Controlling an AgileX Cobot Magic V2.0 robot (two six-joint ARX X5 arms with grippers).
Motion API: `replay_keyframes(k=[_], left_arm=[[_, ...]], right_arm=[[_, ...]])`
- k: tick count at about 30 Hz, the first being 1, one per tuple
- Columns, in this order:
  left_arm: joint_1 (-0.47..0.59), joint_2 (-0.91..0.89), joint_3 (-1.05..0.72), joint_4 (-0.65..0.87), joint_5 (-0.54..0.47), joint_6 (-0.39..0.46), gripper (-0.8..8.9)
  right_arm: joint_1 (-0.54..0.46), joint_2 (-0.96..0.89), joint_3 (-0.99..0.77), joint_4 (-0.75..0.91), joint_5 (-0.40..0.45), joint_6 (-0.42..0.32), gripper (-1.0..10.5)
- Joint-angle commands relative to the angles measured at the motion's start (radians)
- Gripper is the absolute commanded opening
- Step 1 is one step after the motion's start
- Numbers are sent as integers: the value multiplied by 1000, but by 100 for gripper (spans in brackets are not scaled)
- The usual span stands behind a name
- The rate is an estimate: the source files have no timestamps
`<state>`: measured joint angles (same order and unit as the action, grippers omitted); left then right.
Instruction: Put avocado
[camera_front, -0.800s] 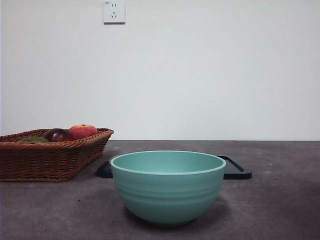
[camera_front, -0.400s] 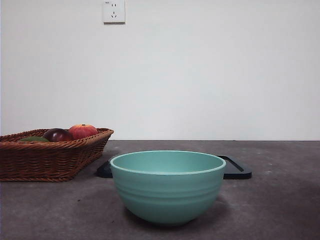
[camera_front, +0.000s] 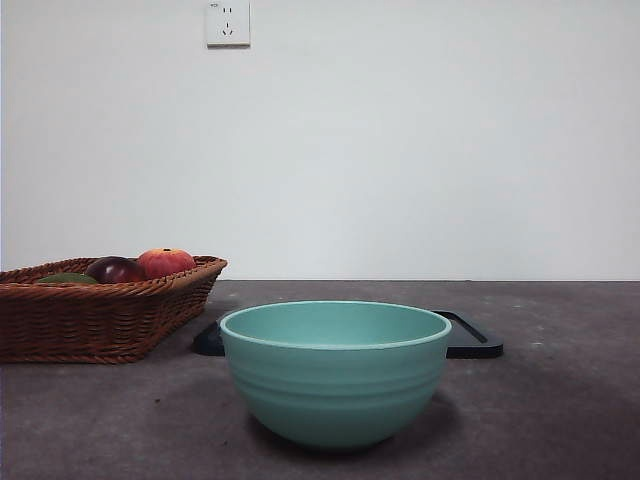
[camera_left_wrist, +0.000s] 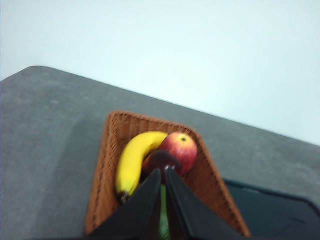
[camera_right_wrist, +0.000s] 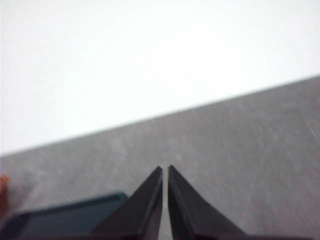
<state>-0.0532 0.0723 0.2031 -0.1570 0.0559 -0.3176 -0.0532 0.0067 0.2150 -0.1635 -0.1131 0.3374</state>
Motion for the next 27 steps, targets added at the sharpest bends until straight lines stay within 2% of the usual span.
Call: replay_keyframes(k=[1, 4, 10, 19, 22, 27], left_arm=[[-3, 48, 94, -18, 11, -7, 16], [-6, 118, 203, -73, 22, 11, 16], [-36, 263, 413, -171, 79, 46, 16], [-180, 369, 615, -304, 84, 172, 16], [-232, 387, 648, -330, 84, 172, 16], [-310, 399, 671, -382, 84, 203, 16]], right_arm=[[0, 6, 71, -50, -2, 50, 12], [1, 27, 154, -126, -41, 48, 12], [1, 94, 299, -262, -177, 48, 12], [19, 256, 465, -394, -361, 32, 12], [62, 306, 493, -397, -392, 2, 12], [172, 367, 544, -440, -393, -75, 12]])
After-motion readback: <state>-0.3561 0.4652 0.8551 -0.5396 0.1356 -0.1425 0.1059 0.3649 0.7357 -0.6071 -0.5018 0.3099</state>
